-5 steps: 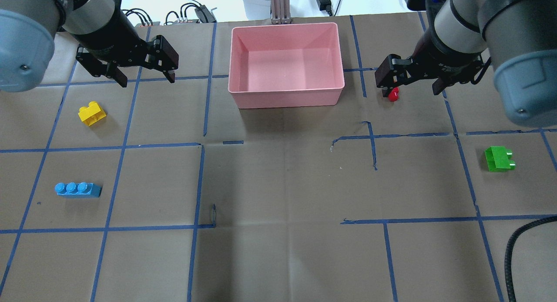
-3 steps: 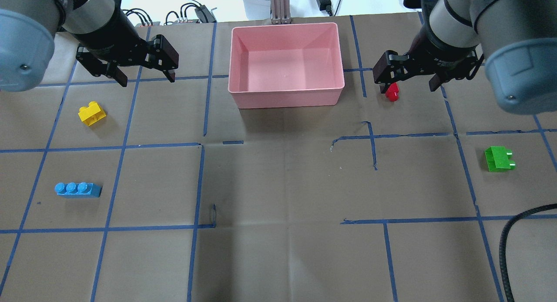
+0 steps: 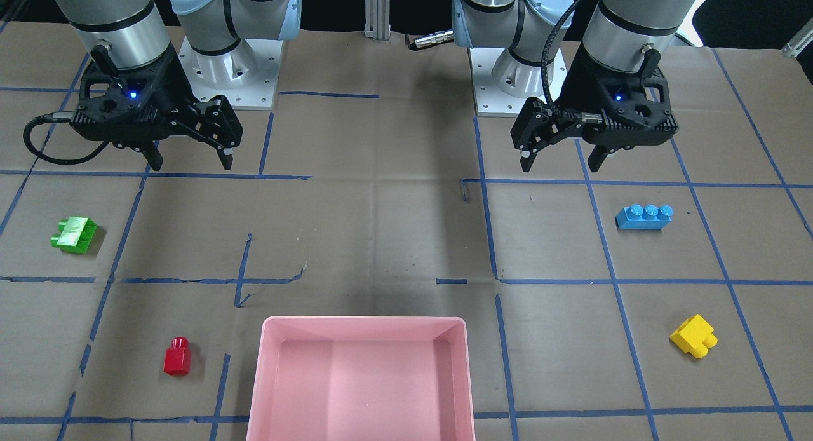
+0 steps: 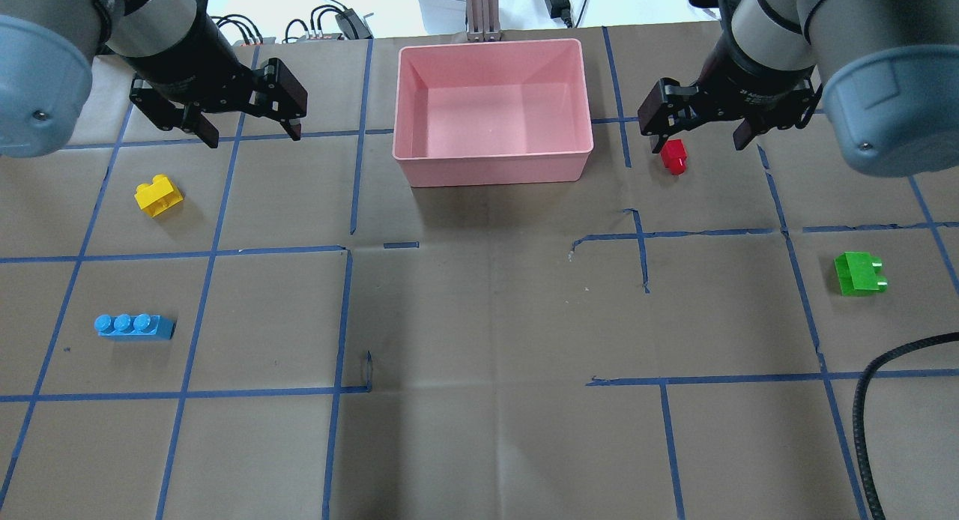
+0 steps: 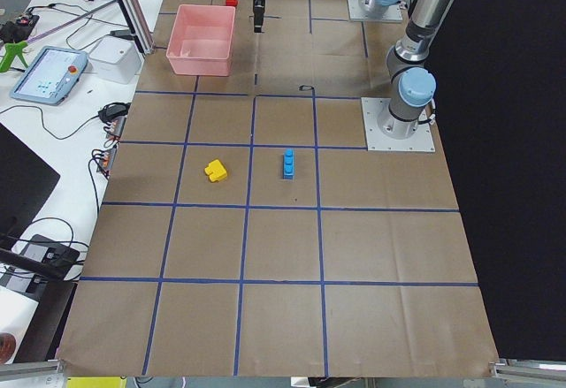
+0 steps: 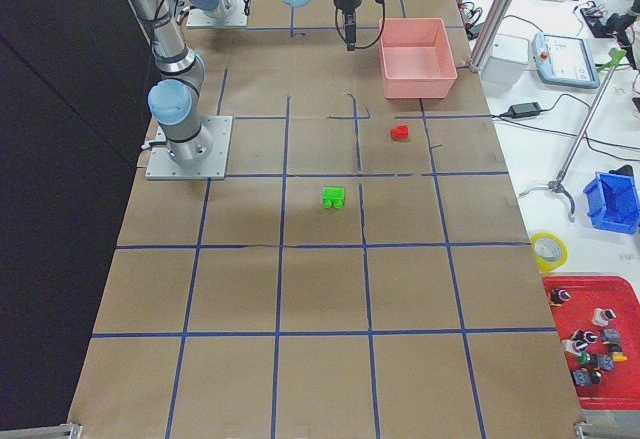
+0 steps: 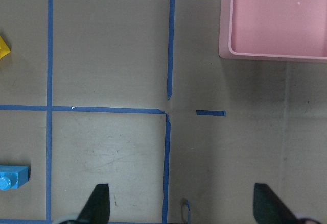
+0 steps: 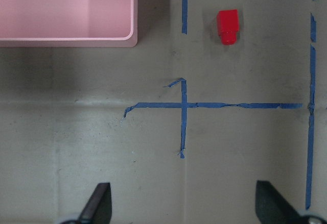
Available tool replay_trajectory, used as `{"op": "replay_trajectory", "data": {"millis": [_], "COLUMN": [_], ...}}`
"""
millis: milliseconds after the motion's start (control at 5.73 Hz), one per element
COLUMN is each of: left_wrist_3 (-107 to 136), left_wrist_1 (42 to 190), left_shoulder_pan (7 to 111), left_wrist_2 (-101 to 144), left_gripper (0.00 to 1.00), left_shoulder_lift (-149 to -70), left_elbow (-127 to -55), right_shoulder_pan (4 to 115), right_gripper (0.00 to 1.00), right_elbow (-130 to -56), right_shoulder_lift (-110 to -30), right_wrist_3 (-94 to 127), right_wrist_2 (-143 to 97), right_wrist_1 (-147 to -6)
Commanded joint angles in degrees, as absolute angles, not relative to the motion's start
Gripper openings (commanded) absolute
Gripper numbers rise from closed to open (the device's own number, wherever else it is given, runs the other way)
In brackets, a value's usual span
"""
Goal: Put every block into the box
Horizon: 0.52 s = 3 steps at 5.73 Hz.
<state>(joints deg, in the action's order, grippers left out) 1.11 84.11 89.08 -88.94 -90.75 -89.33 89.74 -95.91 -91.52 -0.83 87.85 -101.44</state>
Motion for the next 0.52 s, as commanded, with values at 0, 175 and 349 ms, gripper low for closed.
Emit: {"op": "replay_trajectory", "data": {"millis": [0,175,349], "left_wrist_3": [0.9,0.2,-5.1], "left_wrist_1": [84.2,84.4,85.1], "left_shoulder_pan": [88.0,81.5,74.6], "left_wrist_2": [-89.2,-89.6,-89.6], "left_gripper": [0.99,0.99,0.99], "left_shoulder_lift": [-90.4,-90.2,-89.2], "left_elbow": [-89.4,-89.6,-90.4], "right_shoulder_pan": [89.7,89.7,89.7], "right_gripper": [1.00,1.00,1.00], "right_elbow": [-96.0,-96.0,-96.2], "right_shoulder_lift": [-91.5,-91.4,-91.3], "right_wrist_3": [-1.1,-1.5,-1.7], "right_wrist_2": [88.0,88.0,88.0], "right_wrist_1": [-100.8,-100.7,-101.3]}}
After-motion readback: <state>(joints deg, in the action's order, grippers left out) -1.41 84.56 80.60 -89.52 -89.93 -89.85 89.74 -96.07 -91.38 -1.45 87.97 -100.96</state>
